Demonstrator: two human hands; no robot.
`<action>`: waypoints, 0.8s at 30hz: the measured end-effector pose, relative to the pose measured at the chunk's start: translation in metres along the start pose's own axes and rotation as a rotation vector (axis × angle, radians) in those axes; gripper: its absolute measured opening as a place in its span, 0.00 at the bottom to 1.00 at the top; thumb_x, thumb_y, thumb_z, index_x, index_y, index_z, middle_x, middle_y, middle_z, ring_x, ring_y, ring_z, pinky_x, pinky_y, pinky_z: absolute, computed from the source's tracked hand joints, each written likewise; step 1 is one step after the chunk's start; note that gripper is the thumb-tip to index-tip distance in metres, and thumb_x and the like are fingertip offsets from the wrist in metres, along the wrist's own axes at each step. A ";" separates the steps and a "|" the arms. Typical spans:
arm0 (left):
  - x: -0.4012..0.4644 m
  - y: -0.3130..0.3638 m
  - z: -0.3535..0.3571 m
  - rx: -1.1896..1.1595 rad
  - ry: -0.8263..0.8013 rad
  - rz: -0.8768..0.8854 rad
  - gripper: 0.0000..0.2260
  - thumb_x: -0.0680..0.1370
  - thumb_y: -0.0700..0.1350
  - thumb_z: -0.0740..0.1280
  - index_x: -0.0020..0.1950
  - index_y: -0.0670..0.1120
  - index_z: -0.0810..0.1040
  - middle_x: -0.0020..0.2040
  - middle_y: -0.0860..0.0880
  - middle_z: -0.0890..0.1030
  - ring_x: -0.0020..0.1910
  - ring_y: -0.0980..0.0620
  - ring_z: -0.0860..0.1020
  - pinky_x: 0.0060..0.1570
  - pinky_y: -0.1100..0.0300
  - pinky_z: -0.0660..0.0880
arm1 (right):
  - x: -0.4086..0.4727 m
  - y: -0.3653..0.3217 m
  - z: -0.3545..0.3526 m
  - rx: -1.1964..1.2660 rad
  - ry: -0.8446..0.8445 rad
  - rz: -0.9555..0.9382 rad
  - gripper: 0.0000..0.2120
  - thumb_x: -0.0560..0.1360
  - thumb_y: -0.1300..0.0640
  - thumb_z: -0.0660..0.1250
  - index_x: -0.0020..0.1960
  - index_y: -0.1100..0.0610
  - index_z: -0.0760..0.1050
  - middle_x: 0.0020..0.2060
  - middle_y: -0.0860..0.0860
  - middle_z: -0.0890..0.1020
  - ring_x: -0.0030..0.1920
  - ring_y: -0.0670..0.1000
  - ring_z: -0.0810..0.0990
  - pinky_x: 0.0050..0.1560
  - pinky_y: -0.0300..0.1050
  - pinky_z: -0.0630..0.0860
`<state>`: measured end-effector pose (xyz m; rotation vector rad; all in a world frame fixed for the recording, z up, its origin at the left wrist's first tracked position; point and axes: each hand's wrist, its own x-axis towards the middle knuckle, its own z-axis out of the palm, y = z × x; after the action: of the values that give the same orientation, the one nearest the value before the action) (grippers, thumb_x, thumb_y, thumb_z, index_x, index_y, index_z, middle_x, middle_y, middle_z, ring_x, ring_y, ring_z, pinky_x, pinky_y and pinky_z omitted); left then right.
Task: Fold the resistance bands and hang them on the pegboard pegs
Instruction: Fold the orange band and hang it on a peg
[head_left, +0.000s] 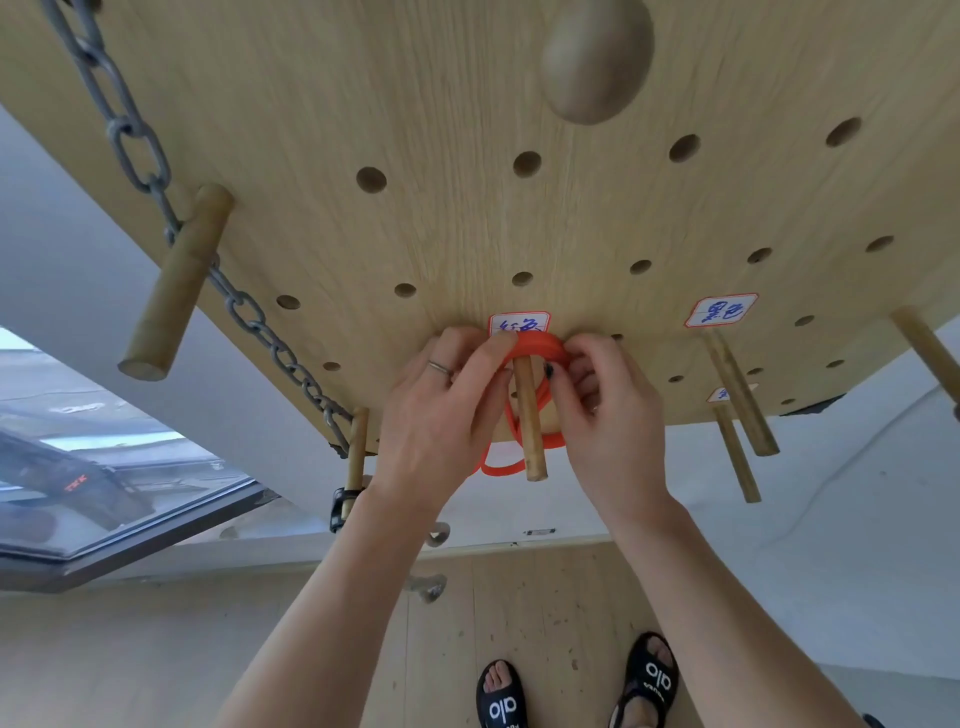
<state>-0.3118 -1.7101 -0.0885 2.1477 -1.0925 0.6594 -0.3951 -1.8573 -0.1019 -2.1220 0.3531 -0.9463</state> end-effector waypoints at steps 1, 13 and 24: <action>-0.001 -0.001 0.000 0.000 -0.010 0.012 0.11 0.83 0.42 0.67 0.65 0.45 0.79 0.53 0.45 0.80 0.46 0.44 0.79 0.38 0.49 0.78 | 0.000 0.001 0.001 -0.023 0.007 -0.015 0.04 0.80 0.60 0.68 0.54 0.58 0.77 0.40 0.50 0.79 0.36 0.50 0.78 0.37 0.50 0.77; -0.004 -0.008 0.007 0.048 0.073 0.088 0.12 0.82 0.38 0.69 0.65 0.47 0.76 0.52 0.42 0.82 0.44 0.41 0.79 0.41 0.47 0.76 | -0.003 0.020 0.013 -0.180 0.064 -0.169 0.08 0.81 0.56 0.67 0.53 0.61 0.77 0.36 0.50 0.79 0.32 0.51 0.76 0.29 0.50 0.77; -0.015 -0.011 -0.003 -0.005 -0.037 -0.023 0.11 0.82 0.38 0.68 0.65 0.42 0.81 0.57 0.44 0.80 0.49 0.44 0.81 0.43 0.51 0.80 | -0.005 0.019 0.007 -0.077 -0.014 -0.084 0.07 0.81 0.58 0.69 0.55 0.61 0.75 0.39 0.51 0.79 0.36 0.52 0.78 0.35 0.52 0.78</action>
<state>-0.3114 -1.6953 -0.1004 2.1729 -1.0858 0.6077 -0.3924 -1.8632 -0.1219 -2.2268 0.2999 -0.9793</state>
